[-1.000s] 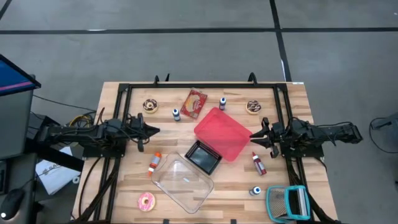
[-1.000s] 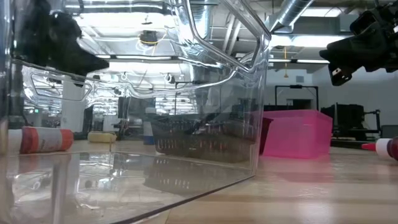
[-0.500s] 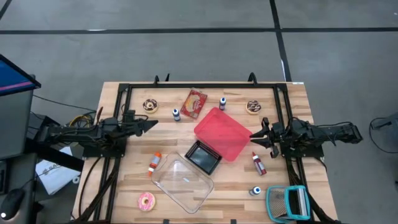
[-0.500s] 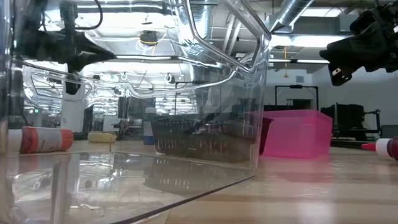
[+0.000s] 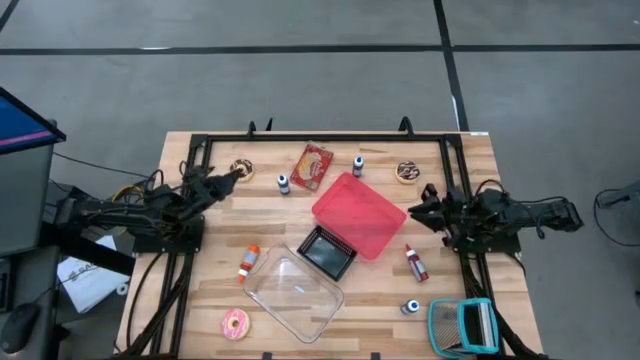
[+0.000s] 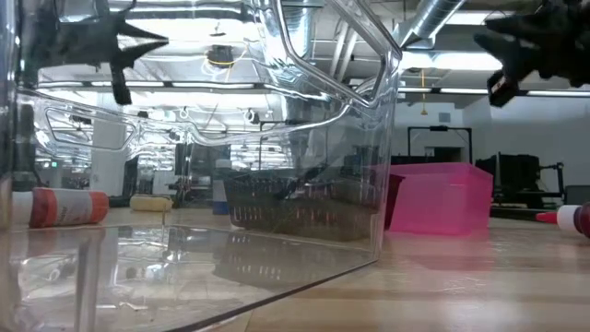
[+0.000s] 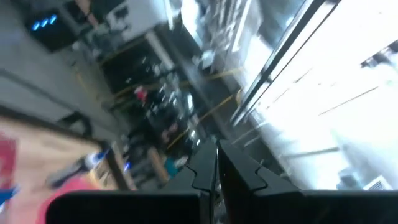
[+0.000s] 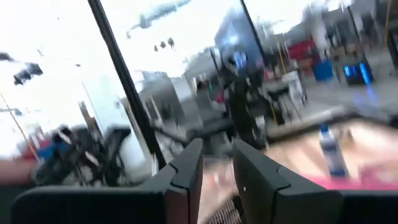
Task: Pick & Place Food Item
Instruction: Put the left black donut into the black bin
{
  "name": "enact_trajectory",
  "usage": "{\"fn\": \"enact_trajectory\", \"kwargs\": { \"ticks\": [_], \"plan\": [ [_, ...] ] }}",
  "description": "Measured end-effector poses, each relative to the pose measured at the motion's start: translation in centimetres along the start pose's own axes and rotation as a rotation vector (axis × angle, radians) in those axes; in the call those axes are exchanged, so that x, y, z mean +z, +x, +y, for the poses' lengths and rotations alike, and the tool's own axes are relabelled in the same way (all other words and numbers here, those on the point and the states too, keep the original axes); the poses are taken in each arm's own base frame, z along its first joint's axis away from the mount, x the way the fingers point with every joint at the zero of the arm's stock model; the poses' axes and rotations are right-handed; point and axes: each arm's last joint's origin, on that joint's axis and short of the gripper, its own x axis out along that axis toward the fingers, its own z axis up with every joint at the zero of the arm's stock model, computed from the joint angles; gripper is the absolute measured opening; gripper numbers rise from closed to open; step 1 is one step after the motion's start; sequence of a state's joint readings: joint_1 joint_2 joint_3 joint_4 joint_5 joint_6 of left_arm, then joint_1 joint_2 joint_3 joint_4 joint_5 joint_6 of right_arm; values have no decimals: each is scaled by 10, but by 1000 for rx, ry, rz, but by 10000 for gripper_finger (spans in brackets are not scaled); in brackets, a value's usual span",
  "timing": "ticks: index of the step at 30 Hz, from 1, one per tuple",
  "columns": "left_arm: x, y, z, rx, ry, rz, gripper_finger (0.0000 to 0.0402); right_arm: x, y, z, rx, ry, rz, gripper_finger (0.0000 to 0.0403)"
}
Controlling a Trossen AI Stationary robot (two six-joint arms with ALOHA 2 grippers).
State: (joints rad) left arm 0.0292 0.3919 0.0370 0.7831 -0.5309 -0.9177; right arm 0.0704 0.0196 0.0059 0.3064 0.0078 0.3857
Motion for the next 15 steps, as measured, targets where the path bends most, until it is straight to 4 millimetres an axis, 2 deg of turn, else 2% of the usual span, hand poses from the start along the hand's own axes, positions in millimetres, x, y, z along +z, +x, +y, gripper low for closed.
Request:
{"fn": "enact_trajectory", "kwargs": {
  "ticks": [6,11,15],
  "plan": [
    [1,6,-1,26,36,-121,12,21,-3,8,101,113,-210,82],
    [0,8,3,132,47,-221,12,30,-6,12,146,113,-310,82],
    [-1,8,8,209,149,-241,12,39,-10,16,194,114,-412,82]
  ]
}}
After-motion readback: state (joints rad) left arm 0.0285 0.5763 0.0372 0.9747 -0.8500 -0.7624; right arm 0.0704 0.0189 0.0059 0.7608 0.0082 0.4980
